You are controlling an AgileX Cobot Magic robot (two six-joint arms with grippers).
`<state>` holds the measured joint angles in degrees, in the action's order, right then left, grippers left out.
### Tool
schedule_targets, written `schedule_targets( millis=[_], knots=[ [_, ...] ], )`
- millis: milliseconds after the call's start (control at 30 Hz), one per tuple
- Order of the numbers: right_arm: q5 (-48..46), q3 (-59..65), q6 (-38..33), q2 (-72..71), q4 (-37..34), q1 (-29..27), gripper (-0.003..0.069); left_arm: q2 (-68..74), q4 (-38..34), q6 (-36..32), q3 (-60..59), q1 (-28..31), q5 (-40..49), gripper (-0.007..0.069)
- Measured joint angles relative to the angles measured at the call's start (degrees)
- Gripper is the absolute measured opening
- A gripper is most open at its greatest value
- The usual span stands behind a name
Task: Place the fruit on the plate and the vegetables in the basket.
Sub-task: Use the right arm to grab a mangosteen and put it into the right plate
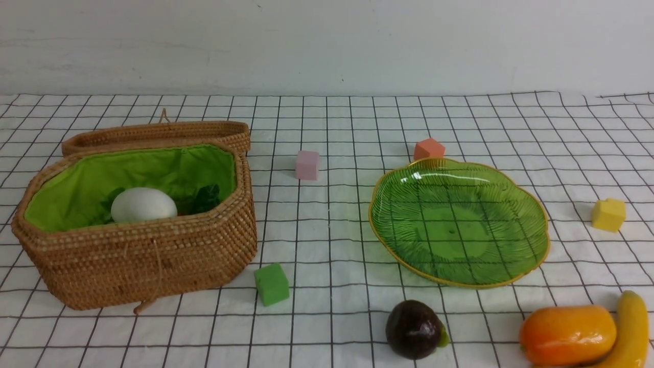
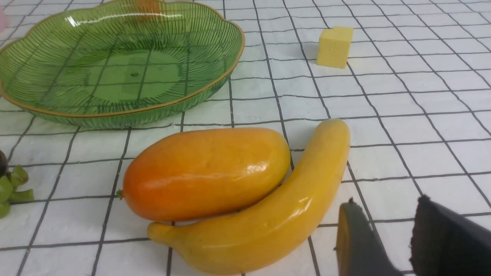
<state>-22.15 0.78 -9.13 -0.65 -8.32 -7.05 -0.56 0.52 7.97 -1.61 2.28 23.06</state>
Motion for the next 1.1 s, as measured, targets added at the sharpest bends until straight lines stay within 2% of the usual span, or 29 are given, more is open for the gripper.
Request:
schedule_targets(
  millis=[867, 1000, 1100],
  knots=[
    [0.31, 0.00, 0.00, 0.00, 1.33, 0.00, 0.0244, 0.00, -0.06, -0.04, 0.00, 0.00, -0.04, 0.0022],
    [5.23, 0.62, 0.00, 0.00, 1.64, 0.00, 0.0244, 0.00, -0.06, -0.04, 0.00, 0.00, -0.04, 0.0022],
    [15.05, 0.69, 0.06, 0.00, -0.17, 0.00, 0.0244, 0.00, -0.11, -0.06, 0.00, 0.00, -0.04, 0.0022]
  ],
)
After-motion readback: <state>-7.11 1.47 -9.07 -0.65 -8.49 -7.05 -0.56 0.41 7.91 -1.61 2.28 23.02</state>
